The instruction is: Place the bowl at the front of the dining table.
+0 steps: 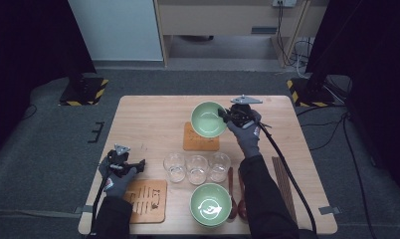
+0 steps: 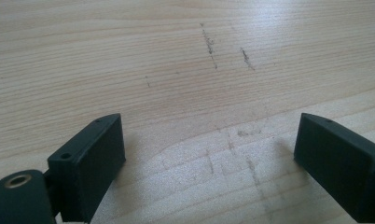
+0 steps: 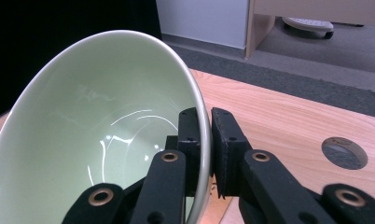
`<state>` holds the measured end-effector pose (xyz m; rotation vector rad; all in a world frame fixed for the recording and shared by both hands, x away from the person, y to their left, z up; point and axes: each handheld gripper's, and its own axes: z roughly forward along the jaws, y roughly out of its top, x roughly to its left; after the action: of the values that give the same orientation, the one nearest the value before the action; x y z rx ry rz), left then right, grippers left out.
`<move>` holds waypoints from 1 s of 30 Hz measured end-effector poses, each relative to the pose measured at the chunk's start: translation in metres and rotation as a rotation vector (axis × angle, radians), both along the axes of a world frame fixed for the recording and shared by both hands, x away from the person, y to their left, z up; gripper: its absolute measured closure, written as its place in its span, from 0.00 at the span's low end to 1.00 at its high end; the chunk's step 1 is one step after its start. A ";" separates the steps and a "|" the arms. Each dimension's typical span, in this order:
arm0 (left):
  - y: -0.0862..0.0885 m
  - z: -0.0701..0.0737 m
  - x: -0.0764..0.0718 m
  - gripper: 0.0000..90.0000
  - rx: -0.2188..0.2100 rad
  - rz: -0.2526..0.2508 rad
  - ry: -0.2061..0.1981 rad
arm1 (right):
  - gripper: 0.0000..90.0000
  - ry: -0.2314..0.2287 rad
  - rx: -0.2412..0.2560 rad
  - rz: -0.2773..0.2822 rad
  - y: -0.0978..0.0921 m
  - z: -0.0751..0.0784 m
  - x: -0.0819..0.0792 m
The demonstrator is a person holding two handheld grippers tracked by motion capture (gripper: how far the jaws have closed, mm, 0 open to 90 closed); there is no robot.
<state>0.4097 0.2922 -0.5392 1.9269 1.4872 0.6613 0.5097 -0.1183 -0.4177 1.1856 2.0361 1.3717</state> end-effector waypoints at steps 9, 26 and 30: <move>0.000 -0.001 0.001 0.02 0.001 0.000 0.017 | 0.92 0.027 0.001 -0.007 0.008 -0.012 0.014; 0.000 -0.001 0.001 0.00 0.001 0.005 0.024 | 0.92 0.126 0.015 -0.005 0.013 -0.042 0.033; 0.000 -0.001 0.001 0.00 0.000 0.005 0.024 | 0.92 0.158 0.020 0.004 0.014 -0.051 0.037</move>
<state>0.4111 0.2927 -0.5400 1.9384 1.5067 0.6429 0.5472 -0.1040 -0.4688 1.3375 2.1362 1.3408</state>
